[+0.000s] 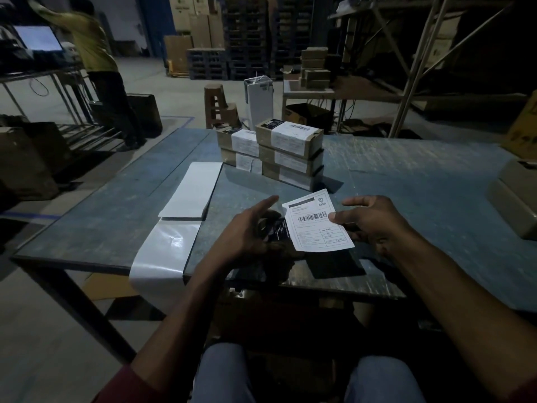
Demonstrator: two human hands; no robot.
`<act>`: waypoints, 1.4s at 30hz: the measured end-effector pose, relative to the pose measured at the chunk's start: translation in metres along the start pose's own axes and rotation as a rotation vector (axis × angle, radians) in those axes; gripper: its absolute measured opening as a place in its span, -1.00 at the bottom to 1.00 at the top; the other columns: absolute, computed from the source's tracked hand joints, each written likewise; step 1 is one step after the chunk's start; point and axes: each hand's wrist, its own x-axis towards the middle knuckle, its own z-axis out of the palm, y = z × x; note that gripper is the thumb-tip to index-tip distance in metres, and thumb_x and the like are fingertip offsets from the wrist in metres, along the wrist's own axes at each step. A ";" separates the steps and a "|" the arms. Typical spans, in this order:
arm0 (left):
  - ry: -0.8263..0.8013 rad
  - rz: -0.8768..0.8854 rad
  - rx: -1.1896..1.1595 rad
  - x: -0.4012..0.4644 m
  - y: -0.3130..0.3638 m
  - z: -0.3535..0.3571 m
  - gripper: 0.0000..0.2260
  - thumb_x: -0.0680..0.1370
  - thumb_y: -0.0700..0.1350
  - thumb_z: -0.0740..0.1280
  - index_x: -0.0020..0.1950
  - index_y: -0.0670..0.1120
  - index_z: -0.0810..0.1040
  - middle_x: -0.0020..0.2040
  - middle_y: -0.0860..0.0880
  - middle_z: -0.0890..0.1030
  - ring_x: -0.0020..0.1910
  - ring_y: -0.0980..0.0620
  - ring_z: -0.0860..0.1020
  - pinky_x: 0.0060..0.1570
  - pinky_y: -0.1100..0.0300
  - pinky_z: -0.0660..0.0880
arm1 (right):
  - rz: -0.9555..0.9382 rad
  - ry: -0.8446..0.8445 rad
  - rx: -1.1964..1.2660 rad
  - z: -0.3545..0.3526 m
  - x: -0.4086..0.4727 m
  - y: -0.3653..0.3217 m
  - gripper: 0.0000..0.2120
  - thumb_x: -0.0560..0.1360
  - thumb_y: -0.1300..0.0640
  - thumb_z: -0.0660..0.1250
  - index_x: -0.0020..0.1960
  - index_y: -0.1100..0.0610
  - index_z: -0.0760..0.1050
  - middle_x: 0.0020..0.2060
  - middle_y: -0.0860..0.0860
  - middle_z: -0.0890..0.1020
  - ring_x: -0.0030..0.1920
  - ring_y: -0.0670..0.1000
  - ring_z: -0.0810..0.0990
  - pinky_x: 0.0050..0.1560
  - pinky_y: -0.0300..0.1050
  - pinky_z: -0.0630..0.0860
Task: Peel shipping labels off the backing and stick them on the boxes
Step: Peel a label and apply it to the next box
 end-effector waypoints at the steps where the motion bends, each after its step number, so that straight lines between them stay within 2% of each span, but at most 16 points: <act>1: -0.002 0.003 0.003 0.000 -0.001 0.000 -0.05 0.36 -0.18 0.66 0.65 0.02 0.24 0.40 -0.05 0.59 0.37 -0.03 0.56 0.40 -0.06 0.49 | 0.002 0.001 -0.006 0.000 0.000 0.000 -0.52 0.39 0.46 0.56 0.24 0.28 0.51 -0.02 0.32 0.72 -0.20 0.21 0.77 -0.11 0.14 0.71; 5: 0.002 0.027 -0.012 0.001 -0.004 -0.001 -0.12 0.36 -0.21 0.67 0.60 0.01 0.35 0.37 -0.03 0.61 0.33 0.08 0.57 0.33 0.10 0.55 | 0.000 0.011 -0.025 0.000 0.000 -0.001 -0.52 0.39 0.47 0.56 0.24 0.28 0.51 -0.02 0.32 0.72 -0.27 0.16 0.75 -0.31 0.01 0.71; 9: -0.010 0.046 -0.002 0.000 -0.002 -0.002 -0.25 0.36 -0.24 0.65 0.51 -0.05 0.49 0.37 0.02 0.62 0.32 0.17 0.57 0.33 0.12 0.54 | -0.003 0.019 -0.057 0.000 0.000 -0.002 -0.51 0.37 0.47 0.58 0.24 0.28 0.52 -0.03 0.32 0.71 -0.28 0.15 0.74 -0.42 -0.06 0.66; 12: -0.014 0.046 0.021 0.001 0.000 -0.003 -0.27 0.36 -0.23 0.65 0.50 -0.07 0.51 0.38 0.01 0.61 0.32 0.14 0.57 0.33 0.11 0.54 | -0.007 0.022 -0.075 0.001 0.000 -0.004 -0.51 0.38 0.46 0.58 0.23 0.28 0.52 -0.03 0.30 0.71 -0.35 0.10 0.74 -0.48 -0.13 0.60; 18: -0.028 0.067 0.099 0.002 0.002 -0.004 -0.31 0.37 -0.20 0.65 0.47 -0.04 0.54 0.37 -0.03 0.60 0.31 0.03 0.58 0.29 0.09 0.55 | -0.008 0.033 -0.104 0.003 0.002 -0.005 -0.51 0.37 0.44 0.59 0.25 0.28 0.53 -0.02 0.27 0.71 -0.32 0.11 0.72 -0.49 -0.16 0.57; 20: -0.026 0.071 0.101 0.002 0.001 -0.003 -0.35 0.38 -0.20 0.65 0.44 -0.04 0.57 0.34 -0.01 0.61 0.28 0.04 0.59 0.22 0.28 0.54 | -0.012 0.041 -0.100 0.004 0.001 -0.004 -0.50 0.37 0.45 0.59 0.25 0.29 0.53 -0.06 0.26 0.71 -0.38 0.08 0.72 -0.50 -0.17 0.56; 22: -0.036 0.072 0.105 0.002 0.001 -0.003 -0.38 0.39 -0.18 0.64 0.44 -0.03 0.58 0.30 -0.01 0.60 0.23 0.05 0.60 0.07 0.49 0.48 | -0.014 0.042 -0.098 0.004 0.000 -0.004 -0.49 0.36 0.45 0.60 0.25 0.28 0.53 -0.10 0.25 0.71 -0.42 0.05 0.72 -0.49 -0.15 0.59; 23: -0.051 0.081 0.143 0.003 0.003 -0.004 -0.38 0.41 -0.14 0.64 0.45 -0.02 0.56 0.30 -0.01 0.58 0.19 0.05 0.59 0.02 0.50 0.45 | -0.013 0.042 -0.101 0.004 -0.001 -0.005 -0.49 0.36 0.44 0.60 0.25 0.28 0.53 -0.11 0.25 0.72 -0.41 0.05 0.72 -0.47 -0.13 0.62; 24: -0.073 0.095 0.199 0.003 0.005 -0.005 -0.38 0.43 -0.11 0.62 0.47 -0.01 0.54 0.31 -0.03 0.56 0.16 0.04 0.57 0.01 0.44 0.45 | -0.011 0.042 -0.107 0.004 -0.001 -0.005 -0.50 0.36 0.44 0.60 0.25 0.28 0.53 -0.11 0.26 0.72 -0.40 0.06 0.72 -0.45 -0.12 0.63; 27: -0.114 0.135 0.299 0.006 0.009 -0.005 -0.42 0.46 -0.08 0.59 0.46 0.01 0.54 0.31 -0.13 0.52 0.21 -0.09 0.57 0.21 0.16 0.52 | -0.013 0.046 -0.134 0.005 -0.003 -0.006 -0.50 0.36 0.42 0.61 0.25 0.27 0.54 -0.10 0.26 0.72 -0.36 0.09 0.72 -0.44 -0.12 0.62; 30: -0.148 0.138 0.342 0.008 0.013 -0.007 -0.44 0.47 -0.09 0.58 0.46 -0.01 0.55 0.32 -0.16 0.50 0.22 -0.14 0.56 0.24 0.15 0.48 | -0.016 0.044 -0.148 0.005 -0.003 -0.007 -0.51 0.37 0.42 0.61 0.24 0.26 0.54 -0.07 0.28 0.72 -0.29 0.14 0.74 -0.38 -0.09 0.66; 33: -0.163 0.131 0.361 0.008 0.016 -0.008 -0.42 0.48 -0.09 0.57 0.48 -0.01 0.53 0.34 -0.17 0.49 0.24 -0.16 0.55 0.28 0.03 0.50 | -0.013 0.043 -0.171 0.004 -0.003 -0.008 -0.50 0.36 0.41 0.62 0.23 0.26 0.54 -0.07 0.28 0.73 -0.24 0.18 0.75 -0.34 -0.07 0.67; 35: -0.163 0.127 0.374 0.008 0.017 -0.008 -0.46 0.48 -0.06 0.57 0.45 -0.01 0.56 0.34 -0.16 0.49 0.24 -0.16 0.55 0.23 0.10 0.49 | 0.001 0.038 -0.175 0.004 -0.004 -0.010 -0.50 0.35 0.41 0.62 0.23 0.26 0.53 -0.07 0.28 0.73 -0.24 0.18 0.75 -0.38 -0.06 0.66; 39: -0.152 0.131 0.387 0.009 0.019 -0.007 -0.56 0.50 -0.02 0.55 0.36 -0.04 0.62 0.28 -0.13 0.52 0.19 -0.14 0.57 0.08 0.20 0.44 | 0.019 0.018 -0.179 0.006 -0.009 -0.015 -0.51 0.38 0.45 0.58 0.25 0.31 0.51 -0.11 0.28 0.72 -0.40 0.09 0.72 -0.54 -0.15 0.55; 42: -0.153 0.121 0.378 0.010 0.020 -0.008 -0.53 0.50 -0.02 0.55 0.39 -0.01 0.61 0.30 -0.13 0.52 0.21 -0.14 0.57 0.09 0.18 0.44 | -0.007 0.025 -0.239 0.006 -0.010 -0.017 -0.59 0.38 0.45 0.58 0.18 0.46 0.53 -0.36 0.15 0.71 -0.48 0.06 0.69 -0.52 -0.14 0.59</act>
